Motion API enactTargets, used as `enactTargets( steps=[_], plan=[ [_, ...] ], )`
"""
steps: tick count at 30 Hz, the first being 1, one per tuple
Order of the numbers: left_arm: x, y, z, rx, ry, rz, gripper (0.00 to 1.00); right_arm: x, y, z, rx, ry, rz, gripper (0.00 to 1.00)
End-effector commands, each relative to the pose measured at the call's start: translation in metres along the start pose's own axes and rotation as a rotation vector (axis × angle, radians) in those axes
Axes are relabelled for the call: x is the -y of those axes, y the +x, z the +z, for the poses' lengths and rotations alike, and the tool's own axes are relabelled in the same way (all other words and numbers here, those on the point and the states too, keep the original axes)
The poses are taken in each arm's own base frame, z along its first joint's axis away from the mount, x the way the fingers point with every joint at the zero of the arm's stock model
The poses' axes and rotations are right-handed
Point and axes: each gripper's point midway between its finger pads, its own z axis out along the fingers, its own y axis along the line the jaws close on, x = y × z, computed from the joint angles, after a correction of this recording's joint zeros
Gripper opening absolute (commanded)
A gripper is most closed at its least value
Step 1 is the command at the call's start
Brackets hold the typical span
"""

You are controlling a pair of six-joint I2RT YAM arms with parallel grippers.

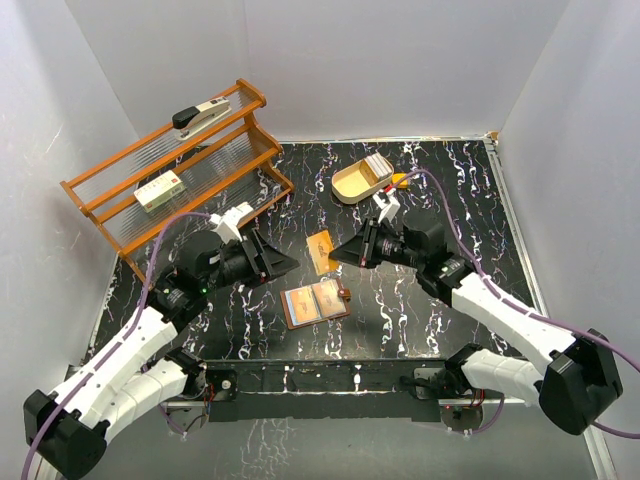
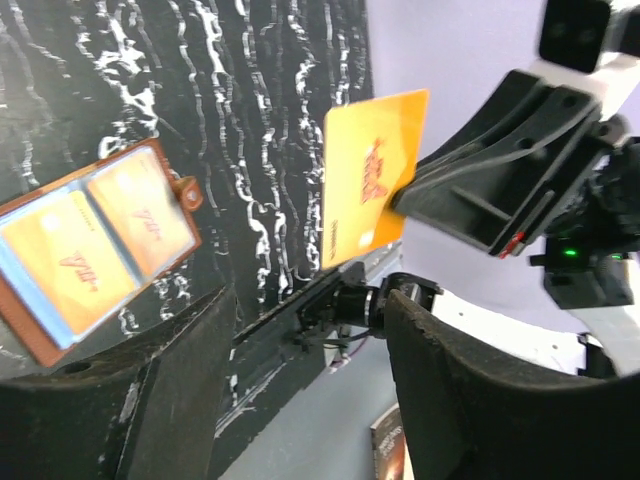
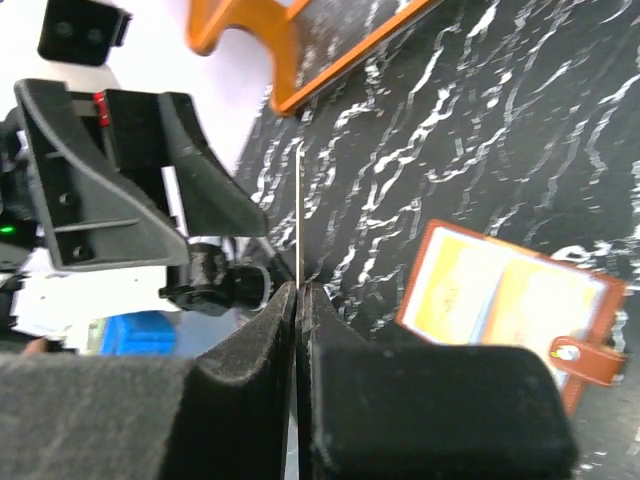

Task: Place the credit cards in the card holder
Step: Pick up the credit card from the storage box, then insert the credit card into the card holder.

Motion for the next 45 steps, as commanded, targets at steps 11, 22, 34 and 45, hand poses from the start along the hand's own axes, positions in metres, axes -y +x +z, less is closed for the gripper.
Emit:
enactTargets(
  steps=[11, 22, 34, 45],
  plan=[
    [0.056, 0.003, 0.0, -0.054, 0.306, -0.073, 0.32, -0.075, 0.011, -0.007, 0.024, -0.283, 0.097, 0.0],
    [0.05, 0.002, -0.005, -0.016, 0.29, -0.098, 0.0, -0.061, 0.019, -0.004, 0.025, -0.217, 0.11, 0.12],
    [0.011, 0.012, -0.006, -0.042, 0.078, -0.037, 0.0, -0.003, 0.031, -0.009, 0.037, 0.053, 0.013, 0.47],
    [-0.05, 0.045, 0.018, -0.207, -0.121, -0.066, 0.0, 0.08, 0.047, -0.006, -0.066, 0.41, -0.138, 0.56]
  ],
)
